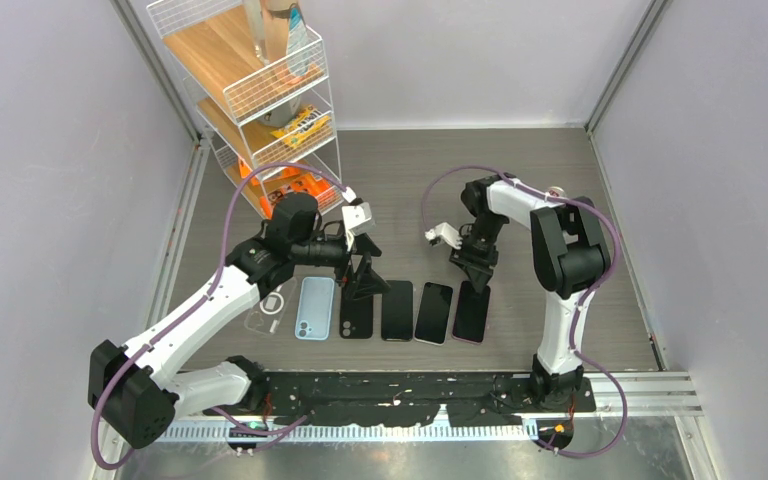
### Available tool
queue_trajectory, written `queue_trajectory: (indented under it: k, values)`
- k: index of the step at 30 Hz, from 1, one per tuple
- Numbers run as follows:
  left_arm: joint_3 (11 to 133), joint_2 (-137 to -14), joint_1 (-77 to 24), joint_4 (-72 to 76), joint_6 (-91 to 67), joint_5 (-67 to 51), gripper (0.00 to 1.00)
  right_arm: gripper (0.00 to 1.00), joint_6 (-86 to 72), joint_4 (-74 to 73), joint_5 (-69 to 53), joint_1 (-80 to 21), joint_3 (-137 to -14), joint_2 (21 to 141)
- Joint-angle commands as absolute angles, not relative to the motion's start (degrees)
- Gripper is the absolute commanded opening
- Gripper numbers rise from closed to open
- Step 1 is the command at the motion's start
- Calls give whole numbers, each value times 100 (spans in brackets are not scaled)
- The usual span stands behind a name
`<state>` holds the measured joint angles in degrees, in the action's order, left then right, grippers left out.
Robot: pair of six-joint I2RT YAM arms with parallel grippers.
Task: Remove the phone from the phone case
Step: Place the phone at the center of the board.
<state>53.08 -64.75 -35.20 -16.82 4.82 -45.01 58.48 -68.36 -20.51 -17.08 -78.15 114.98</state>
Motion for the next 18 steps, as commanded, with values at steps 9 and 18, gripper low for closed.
queue_trajectory:
  k: [9, 18]
  values:
    - [5272, -6222, -3527, -1582, 544, -3487, 95, 48, 5552, -6019, -1877, -1857, -7740, 10898]
    - [5079, -5947, -3228, -1373, 357, -2351, 100, 54, 4979, -5662, -1888, -1855, -7758, 9967]
